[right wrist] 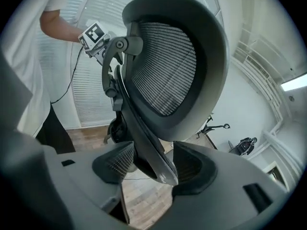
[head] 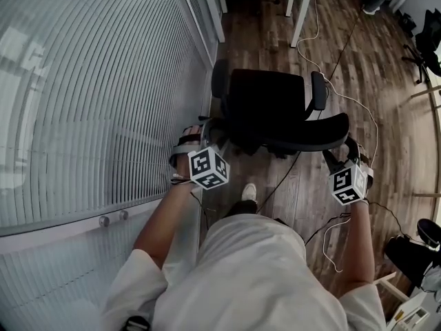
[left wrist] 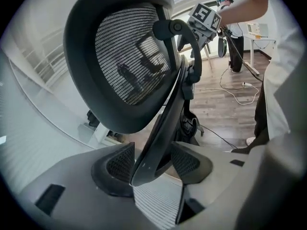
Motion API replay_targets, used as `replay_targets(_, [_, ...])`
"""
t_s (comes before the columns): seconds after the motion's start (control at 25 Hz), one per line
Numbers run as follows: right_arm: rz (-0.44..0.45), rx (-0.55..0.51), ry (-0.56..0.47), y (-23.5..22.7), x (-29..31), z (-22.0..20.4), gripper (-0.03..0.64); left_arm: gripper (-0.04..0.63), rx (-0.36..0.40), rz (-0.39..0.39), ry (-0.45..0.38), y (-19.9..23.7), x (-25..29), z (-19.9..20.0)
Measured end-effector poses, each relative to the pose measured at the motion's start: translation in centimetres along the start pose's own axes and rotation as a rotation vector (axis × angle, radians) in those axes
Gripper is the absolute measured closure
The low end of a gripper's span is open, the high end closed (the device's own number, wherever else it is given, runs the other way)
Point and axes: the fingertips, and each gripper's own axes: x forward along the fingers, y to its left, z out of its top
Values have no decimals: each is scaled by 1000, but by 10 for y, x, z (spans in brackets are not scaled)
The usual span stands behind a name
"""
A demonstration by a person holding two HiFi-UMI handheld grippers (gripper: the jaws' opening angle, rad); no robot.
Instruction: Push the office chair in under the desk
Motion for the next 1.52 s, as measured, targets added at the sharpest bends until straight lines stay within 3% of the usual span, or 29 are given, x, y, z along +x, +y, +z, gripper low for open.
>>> replay_targets(0.2, [11,-76,70,0,23,-13,373,388,26,-18,16,2,12,1])
replay_targets(0.28, [6,-106,81,-2,28,-13,408,397,49,-26,18,1,13,1])
replay_targets(0.52, [10,-106,90,-8,27,-11,413,408,87,-50,29,7,13,7])
replay_targets(0.84, [-6,-103,112,-27,37,-9,413,408,93,-41,43,26,25,15])
replay_targets(1.12, [-12,-106,133,-34,73,-3,413,408,78,-45,72,45,58,0])
replay_targets(1.52, [-17,-117,104,-56,100,5,413,408,61,-30,103,69,85,-1])
